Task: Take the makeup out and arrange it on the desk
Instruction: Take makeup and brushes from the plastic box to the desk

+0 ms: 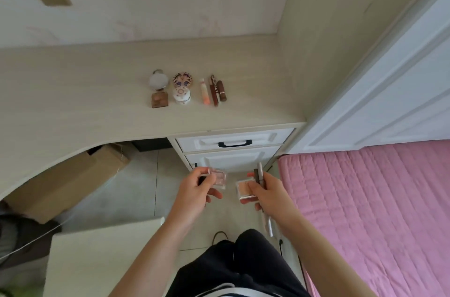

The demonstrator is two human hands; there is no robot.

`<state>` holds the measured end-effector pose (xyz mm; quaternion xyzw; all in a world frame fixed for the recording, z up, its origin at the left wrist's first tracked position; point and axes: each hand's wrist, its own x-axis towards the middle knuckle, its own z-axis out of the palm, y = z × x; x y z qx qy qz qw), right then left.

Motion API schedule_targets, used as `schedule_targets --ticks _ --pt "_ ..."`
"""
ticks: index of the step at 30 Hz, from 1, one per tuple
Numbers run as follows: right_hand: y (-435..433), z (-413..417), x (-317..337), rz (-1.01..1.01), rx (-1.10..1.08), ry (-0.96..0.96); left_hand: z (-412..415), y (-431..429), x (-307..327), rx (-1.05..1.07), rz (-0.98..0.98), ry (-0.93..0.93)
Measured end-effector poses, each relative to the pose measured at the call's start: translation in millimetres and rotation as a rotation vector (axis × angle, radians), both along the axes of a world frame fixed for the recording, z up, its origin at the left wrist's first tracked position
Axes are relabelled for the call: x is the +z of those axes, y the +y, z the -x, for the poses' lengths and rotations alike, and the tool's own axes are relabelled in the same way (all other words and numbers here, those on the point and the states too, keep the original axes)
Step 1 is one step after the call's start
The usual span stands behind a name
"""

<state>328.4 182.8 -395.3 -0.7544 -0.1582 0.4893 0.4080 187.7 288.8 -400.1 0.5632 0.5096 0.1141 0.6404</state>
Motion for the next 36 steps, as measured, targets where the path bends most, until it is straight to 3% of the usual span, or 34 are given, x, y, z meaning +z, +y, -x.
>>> schedule_targets --ticks 13,20,24,36 --pt "102 -100 -9 0.018 -0.139 0.023 -99 96 -32 -0.186 -0.111 0.101" --pt "147 -174 -27 0.099 -0.135 0.058 -182 153 -37 -0.144 -0.135 0.138" --pt "172 -207 -44 0.136 -0.18 0.178 -225 186 -52 -0.114 -0.133 0.194" --pt "247 -230 -91 0.216 -0.161 0.234 -284 260 -95 -0.287 -0.248 0.452"
